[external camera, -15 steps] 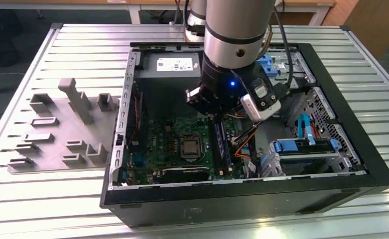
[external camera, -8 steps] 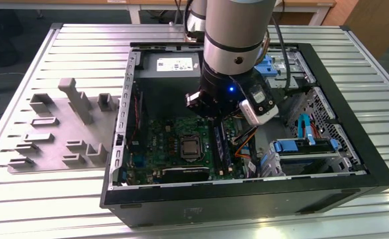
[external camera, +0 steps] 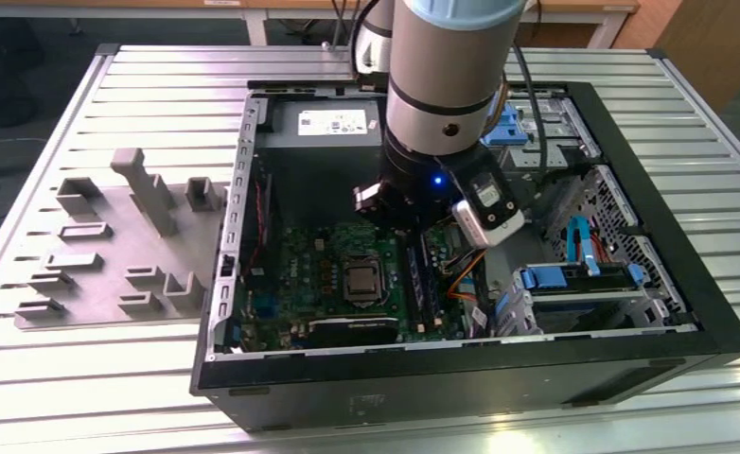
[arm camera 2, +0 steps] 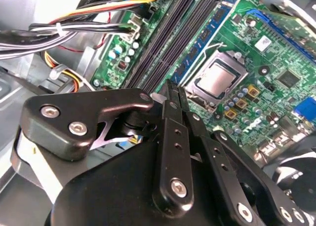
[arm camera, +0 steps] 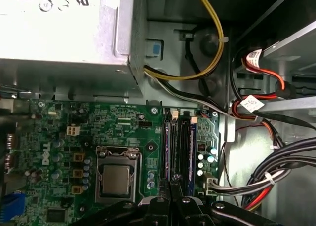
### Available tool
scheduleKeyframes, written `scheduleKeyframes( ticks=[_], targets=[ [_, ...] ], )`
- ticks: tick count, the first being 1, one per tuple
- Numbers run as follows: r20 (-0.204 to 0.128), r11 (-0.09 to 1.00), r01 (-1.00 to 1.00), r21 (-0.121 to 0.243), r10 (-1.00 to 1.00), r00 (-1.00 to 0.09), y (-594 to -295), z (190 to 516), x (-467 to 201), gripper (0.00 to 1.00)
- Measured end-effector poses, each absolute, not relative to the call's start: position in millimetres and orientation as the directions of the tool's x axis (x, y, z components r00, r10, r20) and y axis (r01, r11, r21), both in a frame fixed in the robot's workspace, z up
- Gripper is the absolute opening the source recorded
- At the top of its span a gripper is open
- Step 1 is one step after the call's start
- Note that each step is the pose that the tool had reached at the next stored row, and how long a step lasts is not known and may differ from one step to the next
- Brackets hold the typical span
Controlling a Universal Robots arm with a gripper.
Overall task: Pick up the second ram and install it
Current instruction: 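Insert the second ram into the second slot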
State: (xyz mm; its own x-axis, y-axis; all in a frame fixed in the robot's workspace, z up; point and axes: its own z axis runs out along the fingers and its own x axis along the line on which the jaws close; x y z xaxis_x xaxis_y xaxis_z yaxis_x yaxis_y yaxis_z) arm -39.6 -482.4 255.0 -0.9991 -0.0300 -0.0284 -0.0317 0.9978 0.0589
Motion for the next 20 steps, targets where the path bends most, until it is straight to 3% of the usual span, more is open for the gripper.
scheduleKeyframes(
  ticks=[20],
  targets=[
    [-0.028, 0.998, -0.031, 0.060, -0.030, -0.999, -484.3, 238.1, -34.5, 0.12]
  ],
)
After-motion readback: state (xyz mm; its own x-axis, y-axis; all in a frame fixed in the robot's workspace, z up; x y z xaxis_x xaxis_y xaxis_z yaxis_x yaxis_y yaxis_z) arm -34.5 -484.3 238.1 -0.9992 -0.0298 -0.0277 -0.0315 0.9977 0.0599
